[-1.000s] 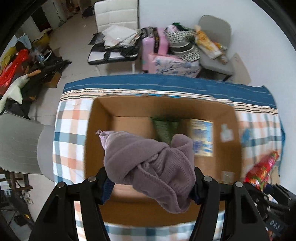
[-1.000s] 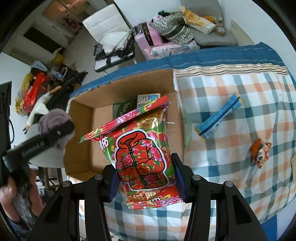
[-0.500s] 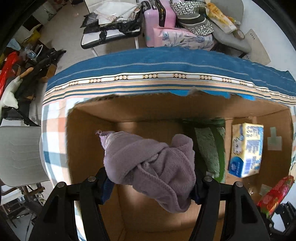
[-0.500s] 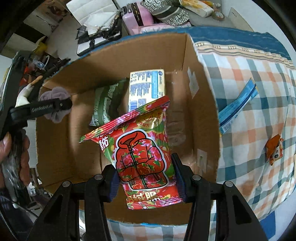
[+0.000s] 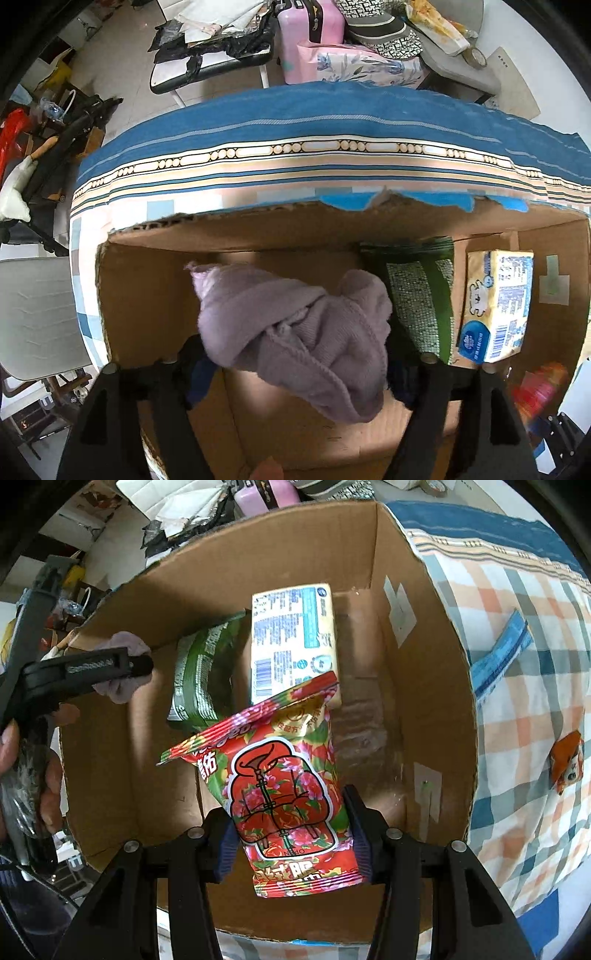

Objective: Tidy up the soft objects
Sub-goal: 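Place the lilac cloth in the box with the left tool while the right places the red bag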

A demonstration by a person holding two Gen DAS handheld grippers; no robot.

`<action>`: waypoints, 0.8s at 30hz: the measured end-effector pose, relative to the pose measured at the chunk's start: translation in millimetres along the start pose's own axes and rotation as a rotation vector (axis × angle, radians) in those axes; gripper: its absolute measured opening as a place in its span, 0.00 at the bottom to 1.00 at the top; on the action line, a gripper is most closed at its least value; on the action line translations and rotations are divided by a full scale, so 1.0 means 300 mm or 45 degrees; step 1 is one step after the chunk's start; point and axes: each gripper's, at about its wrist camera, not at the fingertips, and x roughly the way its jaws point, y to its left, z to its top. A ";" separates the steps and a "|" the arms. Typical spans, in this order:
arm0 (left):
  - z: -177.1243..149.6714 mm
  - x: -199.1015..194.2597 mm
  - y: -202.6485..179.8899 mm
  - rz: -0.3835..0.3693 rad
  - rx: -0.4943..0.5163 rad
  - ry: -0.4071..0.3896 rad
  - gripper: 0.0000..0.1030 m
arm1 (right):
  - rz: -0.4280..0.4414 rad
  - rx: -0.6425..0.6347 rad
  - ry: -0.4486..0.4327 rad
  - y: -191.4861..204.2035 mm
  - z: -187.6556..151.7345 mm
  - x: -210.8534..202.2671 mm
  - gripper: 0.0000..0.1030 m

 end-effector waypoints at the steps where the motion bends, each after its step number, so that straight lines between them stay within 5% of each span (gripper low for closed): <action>1: -0.001 -0.005 -0.003 0.002 0.003 -0.001 0.81 | 0.000 -0.003 0.003 0.002 -0.002 0.002 0.53; 8: -0.020 -0.045 0.016 -0.030 -0.031 -0.032 0.90 | -0.012 -0.029 -0.009 0.016 -0.021 -0.023 0.71; 12: -0.051 -0.073 0.022 -0.059 -0.056 -0.043 0.90 | -0.038 -0.057 -0.028 0.034 -0.036 -0.046 0.91; 24: -0.301 -0.250 0.018 -0.056 -0.147 -0.224 0.90 | -0.135 -0.135 -0.138 0.070 -0.094 -0.145 0.99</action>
